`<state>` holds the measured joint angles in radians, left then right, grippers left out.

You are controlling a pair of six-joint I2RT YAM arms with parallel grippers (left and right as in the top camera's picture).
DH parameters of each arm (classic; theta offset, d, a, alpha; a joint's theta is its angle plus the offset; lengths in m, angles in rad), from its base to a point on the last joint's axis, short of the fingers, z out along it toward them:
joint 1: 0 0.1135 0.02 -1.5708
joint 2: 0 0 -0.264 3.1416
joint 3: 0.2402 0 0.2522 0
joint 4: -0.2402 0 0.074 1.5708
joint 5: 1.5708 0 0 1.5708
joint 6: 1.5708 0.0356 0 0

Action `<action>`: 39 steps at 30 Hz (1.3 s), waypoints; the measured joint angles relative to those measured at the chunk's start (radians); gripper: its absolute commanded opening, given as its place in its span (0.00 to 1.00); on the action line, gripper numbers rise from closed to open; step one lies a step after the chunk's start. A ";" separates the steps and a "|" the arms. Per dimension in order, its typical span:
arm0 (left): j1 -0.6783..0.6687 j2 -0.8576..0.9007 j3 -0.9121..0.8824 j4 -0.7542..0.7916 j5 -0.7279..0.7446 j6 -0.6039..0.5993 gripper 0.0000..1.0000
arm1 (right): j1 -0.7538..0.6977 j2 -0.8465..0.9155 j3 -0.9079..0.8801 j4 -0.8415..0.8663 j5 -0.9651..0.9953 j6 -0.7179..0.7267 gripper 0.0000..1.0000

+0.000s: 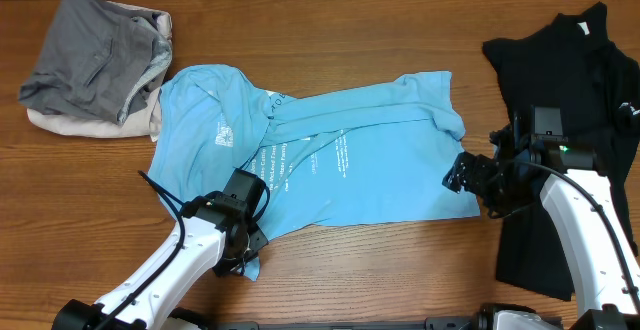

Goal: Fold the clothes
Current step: 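Grasp the near hem with both grippers and pull it taut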

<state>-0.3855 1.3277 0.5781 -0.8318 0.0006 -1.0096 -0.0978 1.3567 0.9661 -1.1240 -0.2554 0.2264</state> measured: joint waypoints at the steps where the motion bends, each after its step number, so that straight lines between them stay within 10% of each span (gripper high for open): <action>1: 0.000 0.000 0.000 0.002 0.002 0.004 0.04 | 0.000 0.000 -0.001 -0.004 0.016 0.011 0.91; 27: 0.000 0.000 0.000 0.070 0.010 0.123 0.04 | 0.000 0.043 -0.351 0.509 0.162 0.261 0.74; 30: 0.000 0.000 0.000 0.070 0.009 0.123 0.04 | 0.000 0.070 -0.340 0.546 0.169 0.270 0.51; 33: 0.000 0.000 0.000 0.070 0.003 0.124 0.04 | -0.001 0.098 -0.325 0.557 0.171 0.271 0.04; 39: 0.000 0.000 0.032 -0.007 -0.010 0.143 0.04 | -0.005 0.114 -0.311 0.464 0.150 0.293 0.04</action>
<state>-0.3855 1.3277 0.6106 -0.8387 -0.0090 -0.8661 -0.1028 1.4712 0.6548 -0.6601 -0.1059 0.5190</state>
